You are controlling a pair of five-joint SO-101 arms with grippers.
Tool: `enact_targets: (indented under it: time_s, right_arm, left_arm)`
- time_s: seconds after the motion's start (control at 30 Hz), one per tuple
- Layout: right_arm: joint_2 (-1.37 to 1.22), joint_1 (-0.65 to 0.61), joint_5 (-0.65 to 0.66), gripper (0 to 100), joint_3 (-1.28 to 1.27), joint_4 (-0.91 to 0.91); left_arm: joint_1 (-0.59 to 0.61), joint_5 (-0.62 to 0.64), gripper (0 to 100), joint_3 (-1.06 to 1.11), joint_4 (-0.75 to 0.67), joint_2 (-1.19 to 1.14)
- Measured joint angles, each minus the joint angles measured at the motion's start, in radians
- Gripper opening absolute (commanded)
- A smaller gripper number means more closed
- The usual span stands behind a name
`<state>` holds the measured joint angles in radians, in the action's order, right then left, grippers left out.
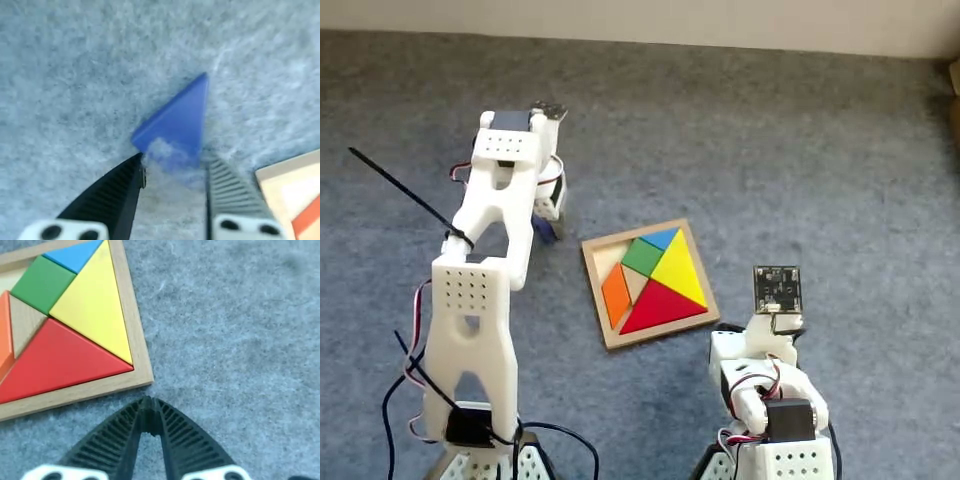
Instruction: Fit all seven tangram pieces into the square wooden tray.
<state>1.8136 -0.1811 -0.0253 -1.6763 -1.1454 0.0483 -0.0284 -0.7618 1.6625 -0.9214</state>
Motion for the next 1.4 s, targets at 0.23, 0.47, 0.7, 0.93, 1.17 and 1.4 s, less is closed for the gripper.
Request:
enact_targets:
  time_s: [0.23,0.47,0.7,0.93,1.17,1.4]
  right_arm:
    - [0.000,0.000,0.000,0.4,0.000,0.000]
    - [0.000,0.000,0.000,0.4,0.000,0.000]
    - [0.000,0.000,0.000,0.4,0.000,0.000]
    - [0.000,0.000,0.000,0.4,0.000,0.000]
    - [0.000,0.000,0.000,0.4,0.000,0.000]
    - [0.000,0.000,0.000,0.4,0.000,0.000]
  left_arm:
    - [0.048,-0.034,33,0.000,-0.035,-0.002]
    - [0.052,-0.077,33,0.000,-0.097,-0.002]
    - [0.044,-0.140,33,0.000,-0.104,-0.002]
    - [0.025,-0.155,29,-0.021,-0.104,-0.049]
    - [0.008,-0.155,21,-0.023,-0.103,-0.049]
    - [-0.009,-0.161,21,-0.023,-0.101,-0.048]
